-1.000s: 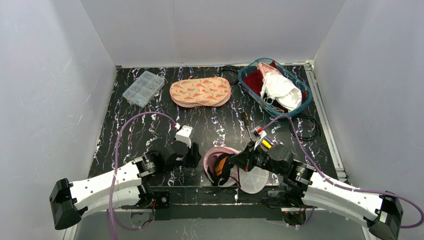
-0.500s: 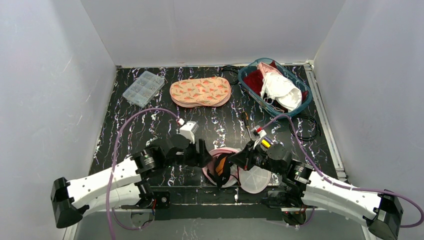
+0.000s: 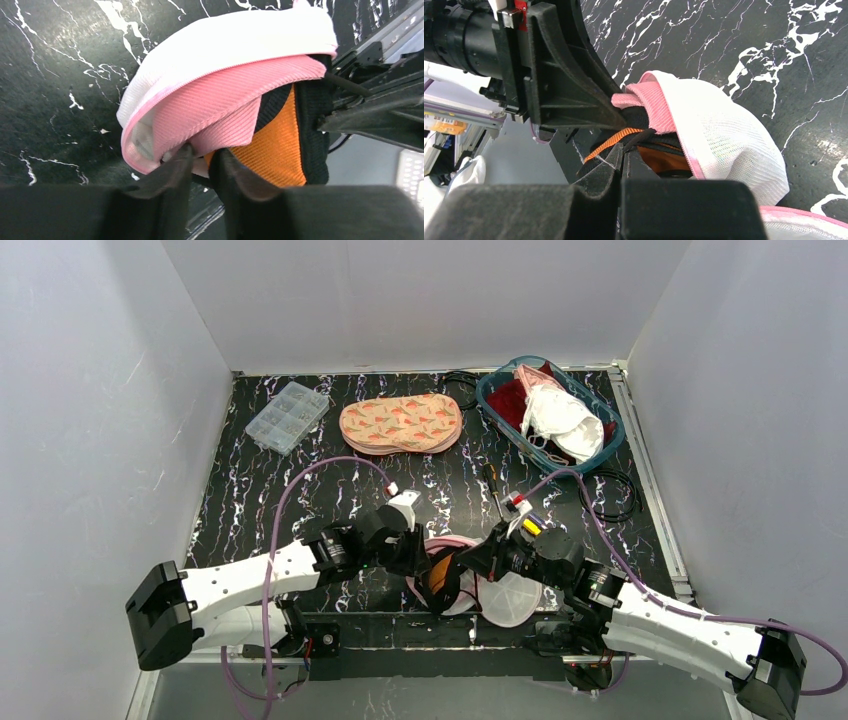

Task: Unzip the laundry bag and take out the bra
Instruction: Pick up the bra from the laundry bag.

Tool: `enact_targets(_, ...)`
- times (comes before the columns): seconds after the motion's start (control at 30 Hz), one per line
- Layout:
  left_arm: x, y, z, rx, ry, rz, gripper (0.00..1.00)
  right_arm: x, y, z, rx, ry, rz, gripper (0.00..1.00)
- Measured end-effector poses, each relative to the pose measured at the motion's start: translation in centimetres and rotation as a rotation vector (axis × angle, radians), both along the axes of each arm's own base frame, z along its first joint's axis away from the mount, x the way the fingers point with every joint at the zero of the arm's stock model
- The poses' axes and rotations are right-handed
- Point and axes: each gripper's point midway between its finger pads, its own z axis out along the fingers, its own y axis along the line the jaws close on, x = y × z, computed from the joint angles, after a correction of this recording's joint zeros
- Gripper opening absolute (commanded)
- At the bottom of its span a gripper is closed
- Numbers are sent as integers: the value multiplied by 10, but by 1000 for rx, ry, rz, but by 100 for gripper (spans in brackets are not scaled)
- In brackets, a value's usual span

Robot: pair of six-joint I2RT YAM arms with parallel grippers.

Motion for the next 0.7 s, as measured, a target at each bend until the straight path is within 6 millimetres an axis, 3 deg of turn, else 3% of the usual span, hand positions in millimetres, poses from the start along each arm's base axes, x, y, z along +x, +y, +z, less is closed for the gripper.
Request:
enact_targets(0.03, 1, 0, -1, 6, -4, 2, 4, -1, 0, 0, 1, 0, 4, 1)
enact_targets(0.07, 2, 1, -2, 10, -9, 3, 0, -1, 0, 0, 0, 2, 8, 8)
enact_targets(0.17, 6, 3, -3, 27, -31, 12, 0, -5, 0, -1, -11, 7, 23, 52)
enact_targets(0.2, 9, 4, -4, 34, -43, 21, 0, -6, -1, 0, -18, 5, 31, 61)
enact_targets(0.3, 14, 8, -4, 51, -70, 40, 0, -8, -5, 8, -28, -14, 41, 76)
enact_targets(0.43, 18, 15, -5, 66, -101, 58, 0, -11, -13, 25, -39, -55, 50, 79)
enact_targets(0.53, 20, 18, -5, 70, -118, 57, 0, -9, -20, 37, -44, -82, 29, 74)
enact_targets(0.63, 20, 18, -4, 68, -127, 50, 0, 0, -30, 36, -59, -79, -50, 63)
enact_targets(0.7, 19, 18, -3, 59, -133, 44, 0, 8, -37, 27, -90, -46, -119, 62)
